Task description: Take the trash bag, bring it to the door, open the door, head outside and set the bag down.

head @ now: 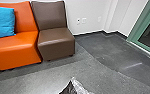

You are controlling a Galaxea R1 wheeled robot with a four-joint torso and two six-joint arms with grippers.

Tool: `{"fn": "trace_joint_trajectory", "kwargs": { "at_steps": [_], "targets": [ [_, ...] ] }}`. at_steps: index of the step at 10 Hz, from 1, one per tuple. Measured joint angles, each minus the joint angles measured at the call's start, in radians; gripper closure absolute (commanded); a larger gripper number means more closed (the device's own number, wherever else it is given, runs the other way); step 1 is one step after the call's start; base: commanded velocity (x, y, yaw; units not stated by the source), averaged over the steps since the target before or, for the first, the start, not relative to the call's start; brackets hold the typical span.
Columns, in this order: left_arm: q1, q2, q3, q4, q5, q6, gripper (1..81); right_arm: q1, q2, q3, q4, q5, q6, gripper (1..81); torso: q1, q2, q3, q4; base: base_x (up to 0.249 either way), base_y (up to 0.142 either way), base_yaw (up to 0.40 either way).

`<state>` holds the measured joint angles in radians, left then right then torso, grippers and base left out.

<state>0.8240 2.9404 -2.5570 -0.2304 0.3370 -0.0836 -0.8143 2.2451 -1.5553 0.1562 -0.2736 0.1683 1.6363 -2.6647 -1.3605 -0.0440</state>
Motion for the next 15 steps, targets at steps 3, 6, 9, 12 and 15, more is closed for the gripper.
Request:
{"fn": "trace_joint_trajectory", "kwargs": {
  "at_steps": [3,6,9,12,15],
  "targets": [
    [0.001,-0.001,0.0,0.0,-0.001,0.0,81.1,0.0,0.0,0.0,0.0,0.0,0.0,1.0,0.0,0.0,0.0,0.0,0.0,0.0,0.0],
    [0.009,-0.001,0.0,0.002,-0.015,0.0,81.1,-0.006,0.0,0.0,0.0,0.001,0.0,1.0,-0.016,0.026,0.0,0.0,0.0,0.0,0.0],
    [0.026,-0.017,-0.007,0.012,0.004,0.0,81.1,-0.009,0.0,0.0,0.001,0.003,0.0,1.0,-0.076,0.124,0.006,0.0,0.0,0.0,0.0],
    [0.033,-0.027,0.0,0.013,0.011,0.0,81.1,-0.029,0.005,-0.004,0.001,0.002,0.0,1.0,-0.135,0.217,0.09,0.0,0.0,0.0,0.0],
    [0.034,-0.077,0.085,0.006,0.01,-0.001,81.1,-0.046,0.016,-0.02,0.001,0.003,-0.001,1.0,-0.204,0.323,0.198,0.0,0.0,0.0,0.0]
  ]
}}
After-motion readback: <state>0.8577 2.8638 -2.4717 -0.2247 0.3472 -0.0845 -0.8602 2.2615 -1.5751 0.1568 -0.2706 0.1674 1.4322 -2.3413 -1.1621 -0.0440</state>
